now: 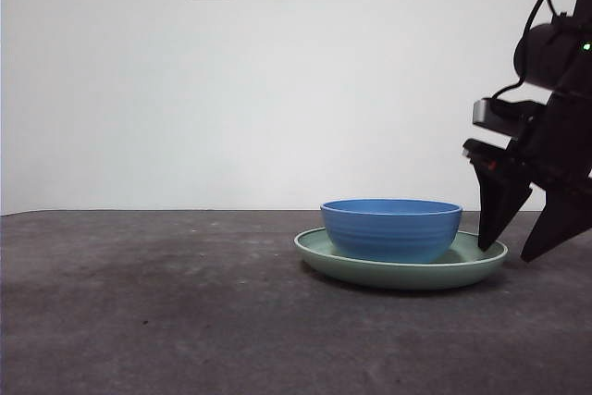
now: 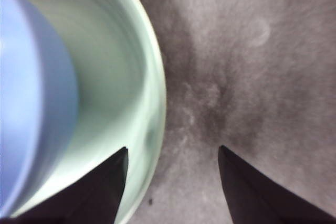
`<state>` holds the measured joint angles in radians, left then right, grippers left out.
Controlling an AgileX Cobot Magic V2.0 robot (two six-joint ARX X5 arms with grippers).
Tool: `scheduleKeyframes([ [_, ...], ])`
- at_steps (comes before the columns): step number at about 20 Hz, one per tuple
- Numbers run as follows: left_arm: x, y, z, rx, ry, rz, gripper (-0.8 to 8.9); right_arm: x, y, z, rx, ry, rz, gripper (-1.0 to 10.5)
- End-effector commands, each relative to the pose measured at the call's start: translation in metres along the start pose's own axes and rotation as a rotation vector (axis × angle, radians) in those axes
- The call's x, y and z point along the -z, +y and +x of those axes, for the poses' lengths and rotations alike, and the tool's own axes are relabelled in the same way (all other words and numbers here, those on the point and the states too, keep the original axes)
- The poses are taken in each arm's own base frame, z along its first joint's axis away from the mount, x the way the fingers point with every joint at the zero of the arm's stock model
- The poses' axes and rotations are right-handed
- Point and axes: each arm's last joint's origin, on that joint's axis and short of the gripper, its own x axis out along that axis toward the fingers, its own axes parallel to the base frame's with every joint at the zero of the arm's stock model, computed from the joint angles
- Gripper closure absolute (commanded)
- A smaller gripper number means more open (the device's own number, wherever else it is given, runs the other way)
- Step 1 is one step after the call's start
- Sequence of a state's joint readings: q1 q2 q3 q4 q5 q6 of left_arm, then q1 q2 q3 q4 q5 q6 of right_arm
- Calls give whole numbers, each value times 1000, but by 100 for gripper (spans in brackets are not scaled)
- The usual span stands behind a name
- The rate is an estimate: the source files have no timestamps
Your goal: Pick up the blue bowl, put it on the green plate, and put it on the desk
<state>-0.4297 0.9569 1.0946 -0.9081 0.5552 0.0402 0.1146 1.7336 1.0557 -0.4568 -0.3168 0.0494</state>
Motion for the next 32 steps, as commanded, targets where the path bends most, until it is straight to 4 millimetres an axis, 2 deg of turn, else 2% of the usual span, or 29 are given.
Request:
scheduleKeyframes([
  [1, -3, 0, 1, 9, -6, 23, 534, -2, 0, 8, -11, -1, 2, 704],
  [3, -3, 0, 1, 9, -6, 23, 534, -3, 0, 11, -20, -3, 4, 789],
  [9, -3, 0, 1, 9, -6, 23, 534, -2, -2, 18, -31, 6, 16, 932],
  [13, -3, 0, 1, 9, -6, 22, 534, -4, -2, 18, -37, -4, 43, 933],
  [22, -3, 0, 1, 9, -4, 22, 534, -5, -1, 15, -191, 0, 116, 933],
  [32, -3, 0, 1, 9, -6, 24, 534, -13, 9, -11, -284, -81, 130, 933],
])
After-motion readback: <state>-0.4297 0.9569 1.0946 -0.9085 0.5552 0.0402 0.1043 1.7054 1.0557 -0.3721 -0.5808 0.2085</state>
